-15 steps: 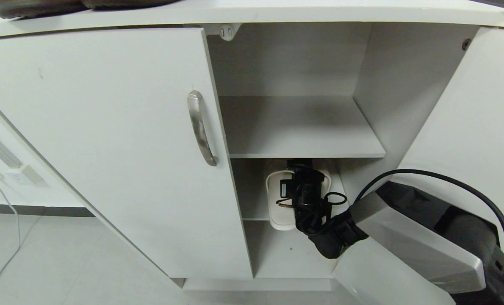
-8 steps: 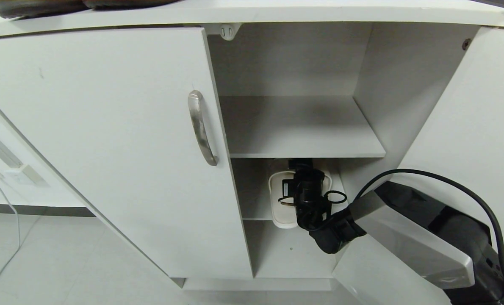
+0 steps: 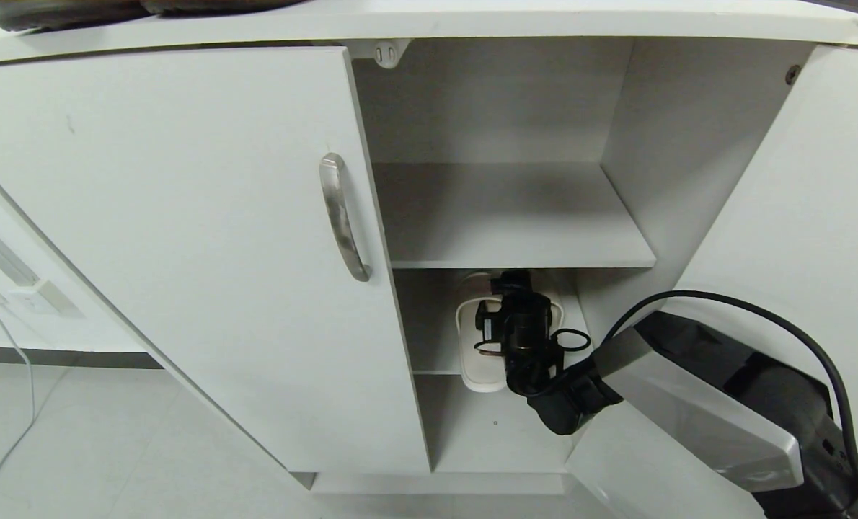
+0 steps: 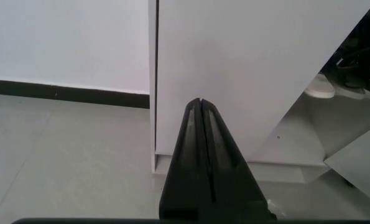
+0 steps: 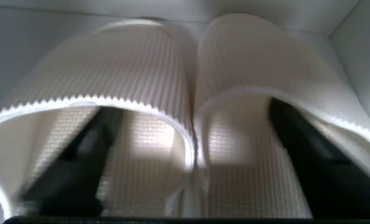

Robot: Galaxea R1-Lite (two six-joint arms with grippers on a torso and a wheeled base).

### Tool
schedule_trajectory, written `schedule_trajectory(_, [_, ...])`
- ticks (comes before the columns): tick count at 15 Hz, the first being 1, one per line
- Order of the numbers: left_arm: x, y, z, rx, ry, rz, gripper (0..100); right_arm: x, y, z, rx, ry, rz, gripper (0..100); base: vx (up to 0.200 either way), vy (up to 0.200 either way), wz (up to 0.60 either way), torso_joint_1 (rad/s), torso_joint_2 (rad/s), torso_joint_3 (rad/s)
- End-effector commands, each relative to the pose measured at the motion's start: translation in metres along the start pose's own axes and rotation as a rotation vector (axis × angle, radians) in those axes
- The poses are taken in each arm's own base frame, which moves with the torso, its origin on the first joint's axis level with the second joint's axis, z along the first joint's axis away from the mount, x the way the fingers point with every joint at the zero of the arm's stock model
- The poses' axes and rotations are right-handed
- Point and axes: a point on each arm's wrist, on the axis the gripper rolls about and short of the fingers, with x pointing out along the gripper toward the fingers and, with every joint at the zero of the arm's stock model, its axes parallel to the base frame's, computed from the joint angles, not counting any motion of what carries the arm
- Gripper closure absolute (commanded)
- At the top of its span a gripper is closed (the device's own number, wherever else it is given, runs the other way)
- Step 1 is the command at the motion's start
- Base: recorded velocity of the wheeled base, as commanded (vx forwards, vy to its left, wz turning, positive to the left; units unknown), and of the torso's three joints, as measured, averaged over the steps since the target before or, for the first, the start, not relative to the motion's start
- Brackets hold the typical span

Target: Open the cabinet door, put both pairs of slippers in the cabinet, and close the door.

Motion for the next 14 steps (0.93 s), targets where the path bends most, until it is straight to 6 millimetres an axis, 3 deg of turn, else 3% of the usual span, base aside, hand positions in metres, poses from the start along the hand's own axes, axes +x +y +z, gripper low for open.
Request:
schedule_trajectory(1, [0.0, 0.0, 0.0, 0.0, 0.002, 0.001, 100, -0.007, 0.0, 0.007, -0.001, 0.0, 0.006, 0, 0.0, 0.0, 0.0, 0.0, 0.0, 0.0])
schedule_trajectory(5, [0.0, 0.0, 0.0, 0.0, 0.002, 0.001, 100, -0.031, -0.009, 0.015, -0.011, 0.012, 0.024, 0, 0.0, 0.0, 0.0, 0.0, 0.0, 0.0])
schedule_trajectory(10, [0.0, 0.0, 0.0, 0.0, 0.0, -0.001, 100, -0.098, -0.012, 0.023, -0.019, 0.016, 0.121, 0, 0.0, 0.0, 0.0, 0.0, 0.0, 0.0])
schedule_trajectory(12, [0.0, 0.0, 0.0, 0.001, 0.002, -0.001, 100, -0.126, -0.016, 0.017, -0.03, 0.027, 0.174, 0, 0.0, 0.0, 0.0, 0.0, 0.0, 0.0])
schedule_trajectory(14, [0.0, 0.0, 0.0, 0.001, 0.002, -0.001, 100, -0.141, -0.023, 0.015, -0.013, 0.008, 0.224, 0, 0.0, 0.0, 0.0, 0.0, 0.0, 0.0])
